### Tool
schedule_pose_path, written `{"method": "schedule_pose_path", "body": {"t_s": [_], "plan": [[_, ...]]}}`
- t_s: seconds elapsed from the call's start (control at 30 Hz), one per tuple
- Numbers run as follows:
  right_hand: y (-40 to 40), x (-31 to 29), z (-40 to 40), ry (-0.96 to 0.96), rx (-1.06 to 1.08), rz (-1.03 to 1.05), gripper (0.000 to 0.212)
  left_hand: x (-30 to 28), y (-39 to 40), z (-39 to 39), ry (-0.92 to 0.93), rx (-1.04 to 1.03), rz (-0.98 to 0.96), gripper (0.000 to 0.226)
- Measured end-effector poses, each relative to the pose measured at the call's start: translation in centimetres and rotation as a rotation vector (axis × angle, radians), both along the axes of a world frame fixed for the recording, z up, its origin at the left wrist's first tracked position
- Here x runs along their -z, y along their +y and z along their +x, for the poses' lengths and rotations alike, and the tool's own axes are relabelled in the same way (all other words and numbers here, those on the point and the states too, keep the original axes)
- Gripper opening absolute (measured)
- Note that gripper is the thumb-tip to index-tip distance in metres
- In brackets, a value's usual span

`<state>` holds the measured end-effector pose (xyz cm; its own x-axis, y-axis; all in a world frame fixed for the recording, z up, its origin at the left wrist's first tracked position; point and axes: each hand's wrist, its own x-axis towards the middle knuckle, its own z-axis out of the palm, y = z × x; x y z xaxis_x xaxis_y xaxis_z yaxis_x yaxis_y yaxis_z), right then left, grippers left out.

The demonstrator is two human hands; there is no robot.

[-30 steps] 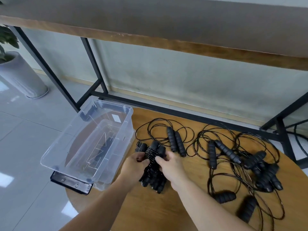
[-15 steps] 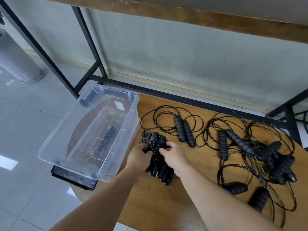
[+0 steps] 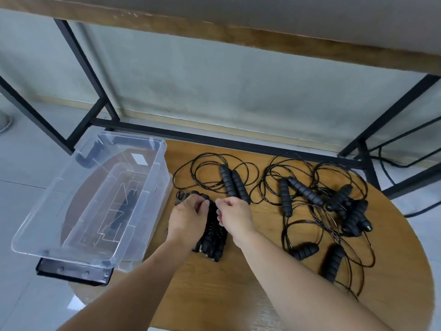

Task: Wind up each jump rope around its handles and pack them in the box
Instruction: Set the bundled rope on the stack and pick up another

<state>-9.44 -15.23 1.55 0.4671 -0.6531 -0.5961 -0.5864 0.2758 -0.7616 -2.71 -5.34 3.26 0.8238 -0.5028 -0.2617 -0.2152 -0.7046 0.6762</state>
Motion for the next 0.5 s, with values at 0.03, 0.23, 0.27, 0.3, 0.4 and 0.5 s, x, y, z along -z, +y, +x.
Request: {"method": "schedule_pose_path", "body": {"t_s": [0.03, 0.23, 0.27, 0.3, 0.4, 0.5], "plan": [[-0.4, -0.4, -1.0, -0.011, 0.033, -0.016, 0.019, -0.4, -0.9, -0.9, -0.003, 0.042, -0.018, 0.016], [-3.4, -2.0, -9.4, 0.02, 0.204, -0.016, 0.035, -0.9, -5.8, -7.2, 0.186, 0.229, -0.105, 0.021], [-4.3, -2.1, -11.3, 0.021, 0.24, -0.011, 0.035, -0.8, -6.6, -8.4, 0.217, 0.26, -0.095, 0.023], [-5.1, -2.2, -13.1, 0.025, 0.27, -0.006, 0.032, -0.6, -7.3, -9.5, 0.249, 0.286, -0.079, 0.023], [-7.9, -2.1, -19.1, 0.026, 0.397, 0.025, 0.024, 0.4, -9.6, -12.6, 0.312, 0.376, -0.015, 0.02], [-10.4, -1.1, -24.4, 0.058, 0.494, 0.063, 0.022, 2.0, -11.6, -15.3, 0.321, 0.419, 0.098, 0.014]]}}
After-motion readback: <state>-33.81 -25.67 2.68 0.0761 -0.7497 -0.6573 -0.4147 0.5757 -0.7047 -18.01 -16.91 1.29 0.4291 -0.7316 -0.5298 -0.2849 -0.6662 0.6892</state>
